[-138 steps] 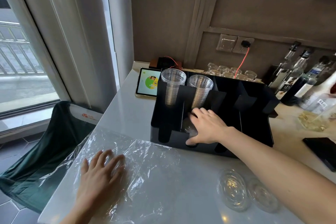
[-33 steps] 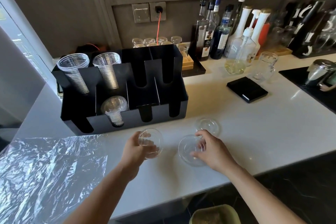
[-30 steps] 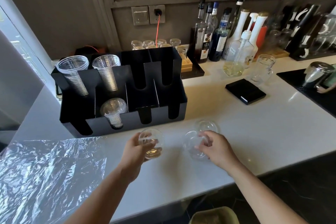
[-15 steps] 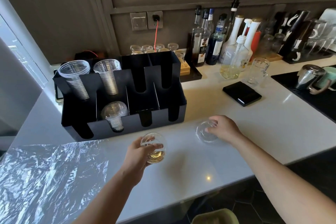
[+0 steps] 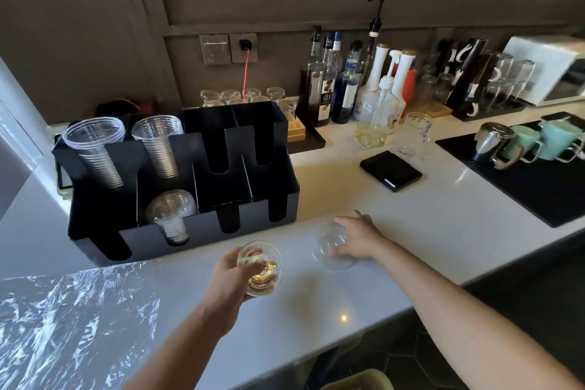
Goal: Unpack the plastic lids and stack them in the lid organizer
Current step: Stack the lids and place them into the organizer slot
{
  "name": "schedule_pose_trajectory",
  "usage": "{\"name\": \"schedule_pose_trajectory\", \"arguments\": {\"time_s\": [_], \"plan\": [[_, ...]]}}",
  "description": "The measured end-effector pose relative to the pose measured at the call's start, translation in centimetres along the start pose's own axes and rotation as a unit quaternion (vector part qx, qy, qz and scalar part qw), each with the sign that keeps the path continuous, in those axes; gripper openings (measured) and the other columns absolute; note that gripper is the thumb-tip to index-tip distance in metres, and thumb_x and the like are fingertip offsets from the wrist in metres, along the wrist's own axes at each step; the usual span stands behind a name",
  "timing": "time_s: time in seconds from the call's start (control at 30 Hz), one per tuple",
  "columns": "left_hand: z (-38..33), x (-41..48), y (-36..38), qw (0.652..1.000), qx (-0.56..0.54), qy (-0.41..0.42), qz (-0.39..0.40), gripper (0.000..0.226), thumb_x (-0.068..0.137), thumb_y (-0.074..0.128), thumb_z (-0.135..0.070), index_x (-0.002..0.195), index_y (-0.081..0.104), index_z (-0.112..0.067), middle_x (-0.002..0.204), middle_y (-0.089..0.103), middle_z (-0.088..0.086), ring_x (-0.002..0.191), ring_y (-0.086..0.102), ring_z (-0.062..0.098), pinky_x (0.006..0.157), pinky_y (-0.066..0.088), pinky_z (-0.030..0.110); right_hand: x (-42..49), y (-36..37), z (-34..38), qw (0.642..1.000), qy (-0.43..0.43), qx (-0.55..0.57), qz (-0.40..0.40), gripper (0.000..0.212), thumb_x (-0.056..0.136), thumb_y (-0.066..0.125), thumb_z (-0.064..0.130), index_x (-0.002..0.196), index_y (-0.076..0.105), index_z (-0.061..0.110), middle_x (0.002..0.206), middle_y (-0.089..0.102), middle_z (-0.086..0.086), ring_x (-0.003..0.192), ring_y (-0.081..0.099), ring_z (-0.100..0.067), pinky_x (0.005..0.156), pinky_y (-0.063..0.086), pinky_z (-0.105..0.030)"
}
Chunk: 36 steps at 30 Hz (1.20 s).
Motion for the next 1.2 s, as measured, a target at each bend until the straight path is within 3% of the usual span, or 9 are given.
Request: {"name": "schedule_pose_trajectory", "arguments": {"time_s": [0.17,0.3,0.37,0.5,0.67,0.77,0.87,1.0,1.2], "plan": [[0.2,-0.2,0.6,1.000,-0.004,0.001,0.007,0.033,0.086,0.068,0.004,0.116,0.065,-0.008,0.107,0.074,0.023,0.094,0.073,0.038,0.083,0.060,0.050,-1.2,-0.7,0.1,0.996,0.025,0.061,-0.060,0.071,0.058,0.089,0.042,0.119,0.058,0.024,0.118,0.043,-0.001,0.108,0.054,-0.021,0.088,0.043,-0.026],[0.7,-0.6,0.4,1.000,-0.012,-0.005,0.003,0.037,0.083,0.072,0.001,0.118,0.065,-0.008,0.111,0.073,0.025,0.101,0.071,0.043,0.084,0.060,0.052,-4.1,-1.3,0.8,0.970,0.009,0.211,-0.122,0.035,0.072,0.082,0.020,0.095,0.056,0.018,0.093,0.054,0.004,0.082,0.055,-0.019,0.067,0.040,-0.030],[0.8,-1.0,0.3,1.000,-0.020,-0.010,0.004,0.040,0.081,0.073,0.002,0.119,0.064,-0.007,0.111,0.072,0.027,0.101,0.071,0.044,0.086,0.060,0.055,-5.7,-0.7,1.2,0.921,0.024,0.369,-0.119,0.026,0.078,0.078,0.008,0.096,0.061,0.012,0.083,0.058,0.001,0.073,0.054,-0.019,0.060,0.039,-0.029],[0.7,-1.9,1.3,0.995,-0.081,-0.028,0.060,0.047,0.072,0.077,0.002,0.115,0.060,-0.003,0.103,0.073,0.027,0.092,0.073,0.045,0.086,0.057,0.055,-9.3,2.5,4.1,0.778,0.031,0.627,-0.011,0.040,0.085,0.071,-0.003,0.119,0.060,0.014,0.093,0.062,-0.009,0.062,0.059,-0.015,0.056,0.041,-0.026],[0.8,-3.0,2.5,0.985,-0.144,-0.033,0.090,0.021,0.096,0.055,-0.011,0.111,0.066,-0.003,0.100,0.072,0.029,0.089,0.071,0.047,0.081,0.058,0.058,-12.6,5.5,7.5,0.731,0.033,0.681,0.013,0.031,0.087,0.071,0.006,0.115,0.064,0.017,0.097,0.067,-0.009,0.070,0.062,-0.015,0.059,0.043,-0.025],[0.9,-3.7,3.2,0.983,-0.140,-0.034,0.111,0.033,0.104,0.048,-0.029,0.118,0.065,-0.005,0.108,0.072,0.029,0.096,0.071,0.049,0.080,0.059,0.053,-13.7,6.0,8.5,0.727,0.038,0.686,-0.022,0.026,0.088,0.070,0.011,0.112,0.065,0.017,0.109,0.072,-0.010,0.094,0.070,-0.025,0.070,0.055,-0.030],[1.0,-4.4,3.8,0.983,-0.129,-0.022,0.129,0.043,0.104,0.046,-0.042,0.125,0.064,-0.008,0.120,0.070,0.027,0.110,0.068,0.047,0.085,0.058,0.049,-14.5,6.6,9.5,0.679,0.048,0.731,-0.052,0.026,0.088,0.070,0.010,0.114,0.064,0.012,0.112,0.072,-0.018,0.105,0.068,-0.037,0.083,0.057,-0.043],[0.8,-5.6,4.1,0.980,-0.100,0.021,0.171,0.048,0.085,0.079,-0.018,0.129,0.060,-0.015,0.123,0.071,0.022,0.115,0.068,0.040,0.090,0.058,0.043,-15.4,7.8,10.8,0.625,0.056,0.777,-0.049,0.027,0.092,0.067,0.014,0.118,0.062,0.008,0.114,0.071,-0.023,0.105,0.068,-0.037,0.075,0.059,-0.039],[0.3,-5.9,2.4,0.981,-0.125,0.029,0.144,0.055,0.082,0.077,-0.015,0.132,0.059,-0.032,0.115,0.075,0.014,0.101,0.073,0.034,0.083,0.059,0.041,-15.6,8.6,12.2,0.647,0.016,0.761,0.036,0.038,0.087,0.068,0.018,0.124,0.064,0.012,0.120,0.071,-0.019,0.112,0.067,-0.036,0.083,0.055,-0.037]]}}
Point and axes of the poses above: each hand's wrist, its own x-axis towards the middle knuckle, its own y-axis out of the palm, z = x × y, the point moved 7 cm from there along x, towards the middle knuckle
